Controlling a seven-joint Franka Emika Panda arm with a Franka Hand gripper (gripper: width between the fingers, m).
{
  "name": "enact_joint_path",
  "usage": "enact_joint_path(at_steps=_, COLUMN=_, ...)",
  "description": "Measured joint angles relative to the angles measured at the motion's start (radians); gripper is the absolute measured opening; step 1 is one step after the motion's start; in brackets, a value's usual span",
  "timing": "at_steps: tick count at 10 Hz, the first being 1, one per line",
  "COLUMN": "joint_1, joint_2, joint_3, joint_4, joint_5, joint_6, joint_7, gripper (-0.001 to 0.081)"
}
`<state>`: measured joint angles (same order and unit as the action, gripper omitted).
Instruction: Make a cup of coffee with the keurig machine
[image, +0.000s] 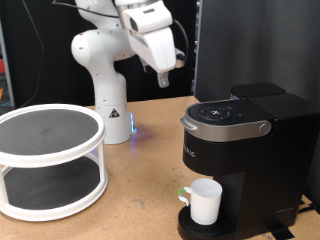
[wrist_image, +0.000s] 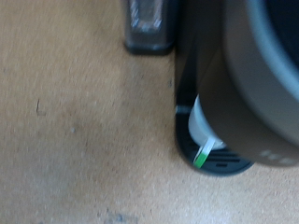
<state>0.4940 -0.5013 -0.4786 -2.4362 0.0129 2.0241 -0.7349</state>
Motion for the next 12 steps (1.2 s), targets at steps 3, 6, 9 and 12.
enact_joint_path(at_steps=3, joint_1=0.008, joint_2=0.04, joint_3=-0.002, joint_4=0.032, joint_5=0.02, joint_6=-0.023, joint_7=-0.017, gripper=0.0802)
enact_joint_path(at_steps=6, joint_1=0.034, joint_2=0.058, joint_3=0.002, joint_4=0.08, joint_5=0.058, joint_6=-0.054, joint_7=-0.008, gripper=0.0802)
enact_joint_path(at_steps=9, joint_1=0.068, joint_2=0.135, joint_3=0.021, joint_4=0.181, joint_5=0.099, joint_6=-0.076, joint_7=0.08, gripper=0.0802)
enact_joint_path(at_steps=12, joint_1=0.093, joint_2=0.224, joint_3=0.034, joint_4=0.273, joint_5=0.138, joint_6=-0.059, joint_7=0.143, gripper=0.0802)
